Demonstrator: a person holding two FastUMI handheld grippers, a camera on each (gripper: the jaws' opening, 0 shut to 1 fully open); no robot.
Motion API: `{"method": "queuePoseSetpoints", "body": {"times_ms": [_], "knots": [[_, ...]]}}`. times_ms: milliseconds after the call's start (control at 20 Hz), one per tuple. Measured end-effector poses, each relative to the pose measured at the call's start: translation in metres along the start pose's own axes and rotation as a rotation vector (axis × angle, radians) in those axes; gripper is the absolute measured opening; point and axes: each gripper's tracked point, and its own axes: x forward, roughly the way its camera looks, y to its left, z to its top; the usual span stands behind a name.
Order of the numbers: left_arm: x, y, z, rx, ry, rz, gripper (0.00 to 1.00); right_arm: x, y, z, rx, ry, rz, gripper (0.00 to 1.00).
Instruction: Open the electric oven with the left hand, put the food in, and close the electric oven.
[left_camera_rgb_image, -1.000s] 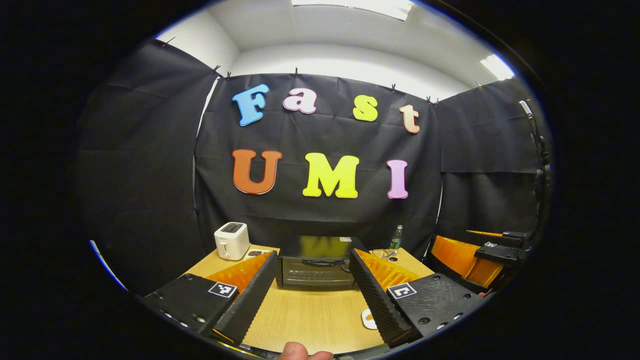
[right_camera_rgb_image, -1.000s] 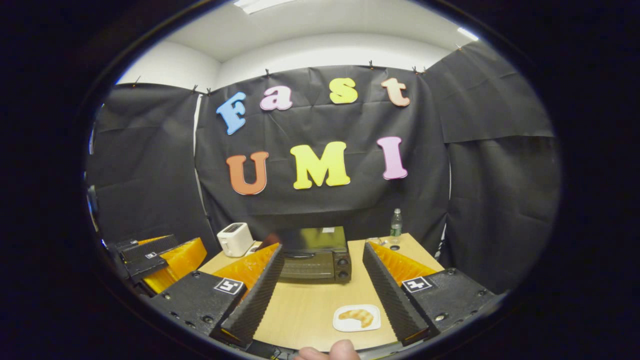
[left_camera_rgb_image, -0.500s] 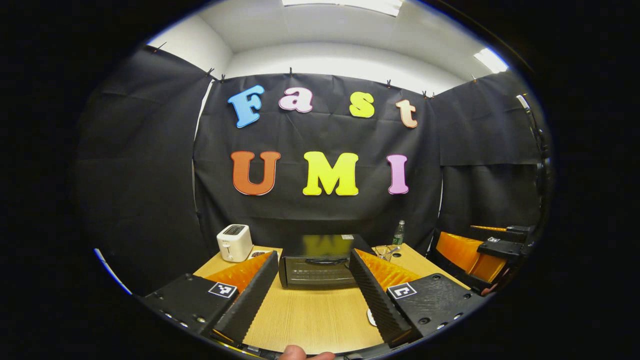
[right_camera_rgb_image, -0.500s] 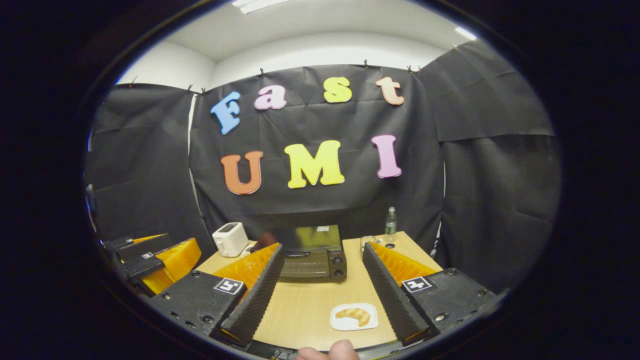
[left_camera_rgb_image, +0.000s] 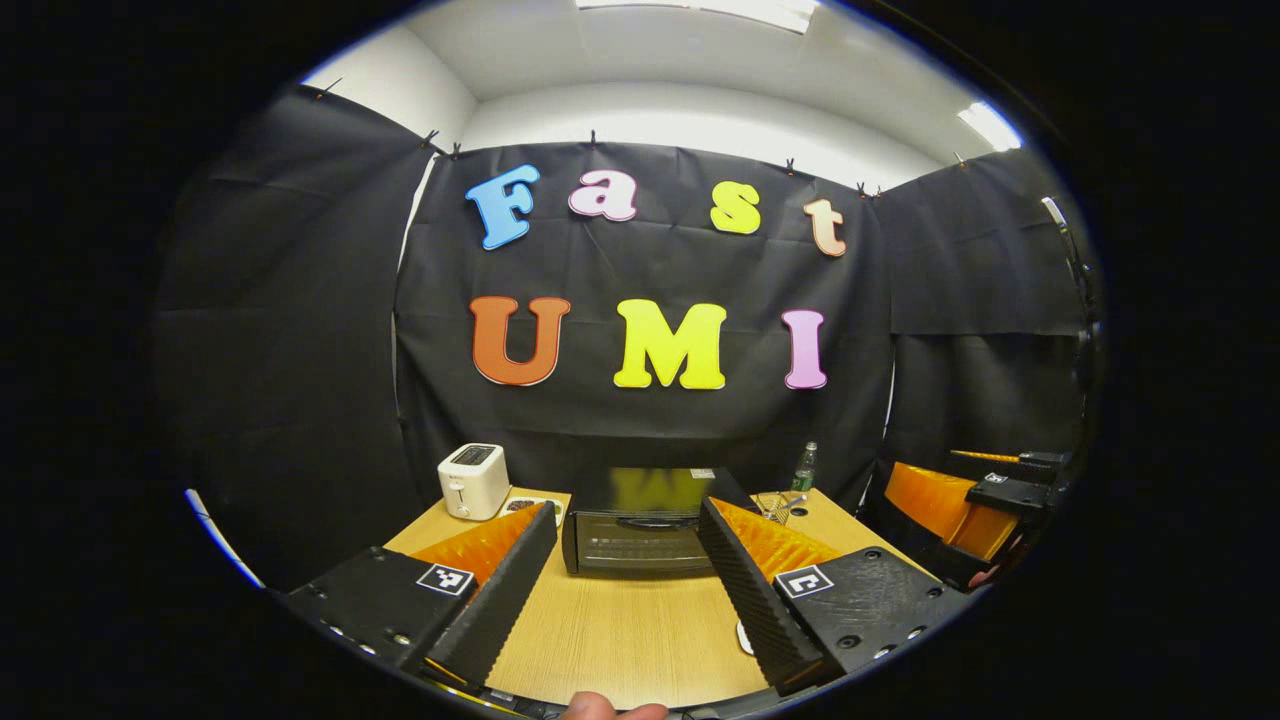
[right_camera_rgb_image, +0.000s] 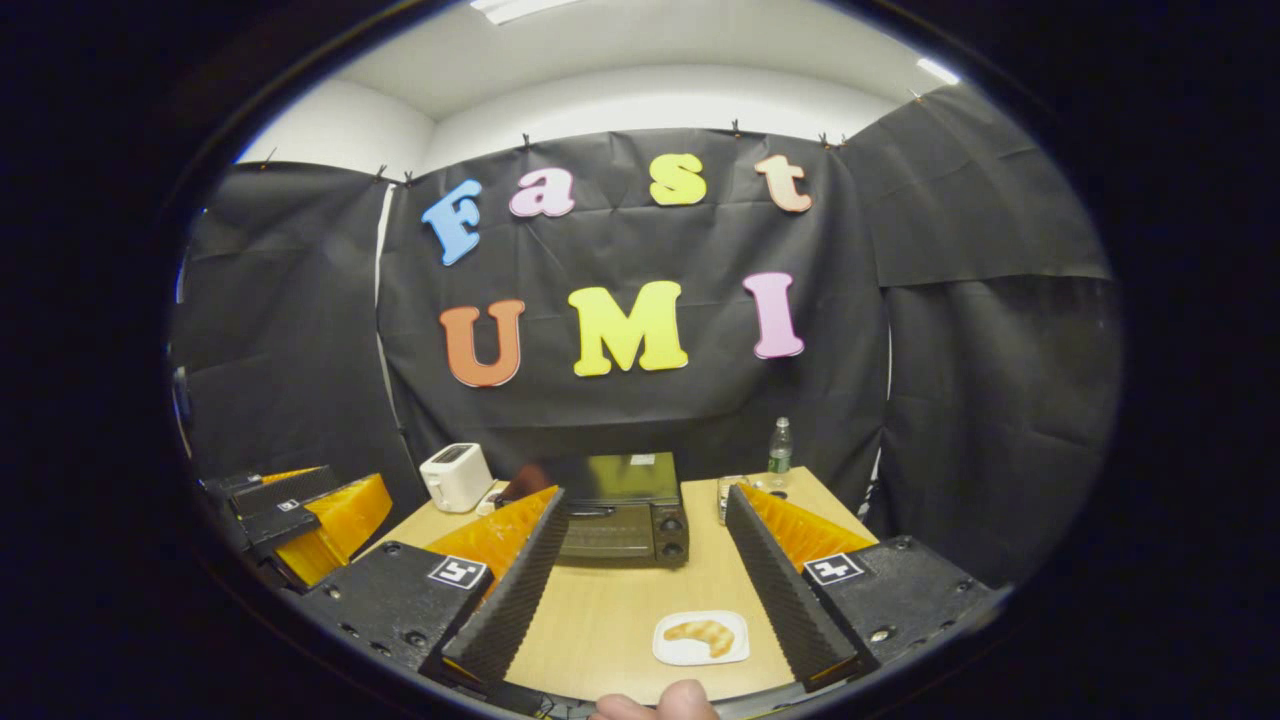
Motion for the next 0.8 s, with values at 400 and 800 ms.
{"method": "queuePoseSetpoints", "body": {"times_ms": [400,800], "knots": [[0.058,-0.036,-0.031,0.010,0.083,-0.078,0.94,0.012,-0.057,-0.010,-0.001,0.027,-0.092,1.00],[0.176,-0.046,-0.079,0.038,0.155,-0.071,0.94,0.006,-0.147,-0.026,0.003,0.071,-0.281,1.00]]}}
